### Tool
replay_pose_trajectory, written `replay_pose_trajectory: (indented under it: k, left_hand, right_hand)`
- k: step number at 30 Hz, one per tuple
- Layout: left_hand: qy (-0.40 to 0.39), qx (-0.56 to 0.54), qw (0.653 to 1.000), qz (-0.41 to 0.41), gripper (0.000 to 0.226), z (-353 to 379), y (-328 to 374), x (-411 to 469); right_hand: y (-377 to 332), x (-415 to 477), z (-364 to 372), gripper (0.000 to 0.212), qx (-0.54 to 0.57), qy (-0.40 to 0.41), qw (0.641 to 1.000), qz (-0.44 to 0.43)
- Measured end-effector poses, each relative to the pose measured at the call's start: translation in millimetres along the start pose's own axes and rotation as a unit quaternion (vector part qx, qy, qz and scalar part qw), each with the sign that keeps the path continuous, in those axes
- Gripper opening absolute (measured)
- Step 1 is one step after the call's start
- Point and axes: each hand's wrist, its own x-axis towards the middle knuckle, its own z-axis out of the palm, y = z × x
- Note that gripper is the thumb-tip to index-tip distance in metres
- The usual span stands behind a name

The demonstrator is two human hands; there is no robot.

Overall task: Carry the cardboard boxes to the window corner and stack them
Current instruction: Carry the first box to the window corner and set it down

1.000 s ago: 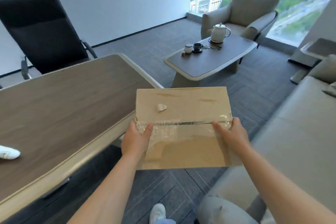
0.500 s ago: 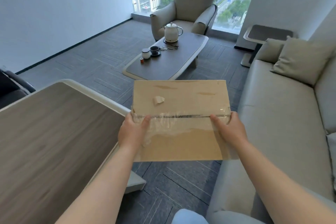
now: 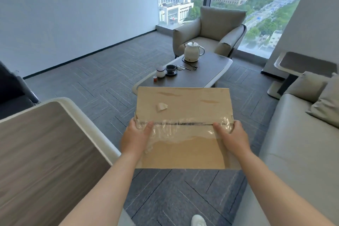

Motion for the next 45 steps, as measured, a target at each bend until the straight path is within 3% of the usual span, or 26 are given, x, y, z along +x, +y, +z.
replay_pose_trajectory:
  k: [11, 19, 45]
  left_hand:
    - [0.106, -0.032, 0.988, -0.107, 0.064, 32.8, 40.7, 107.9]
    - [0.155, -0.021, 0.974, -0.162, 0.076, 21.6, 17.0, 208.7]
    - [0.28, 0.009, 0.912, -0.3, 0.067, -72.1, 1.1, 529.8]
  right_hand:
    - [-67.4, 191.7, 46.6, 0.061, -0.041, -0.124, 0.99, -0.06]
    - [-124.6, 284.2, 147.5, 0.053, -0.072, -0.195, 0.974, -0.093]
    - [-333.9, 516.2, 447.8, 0.056, -0.093, -0.356, 0.917, -0.156]
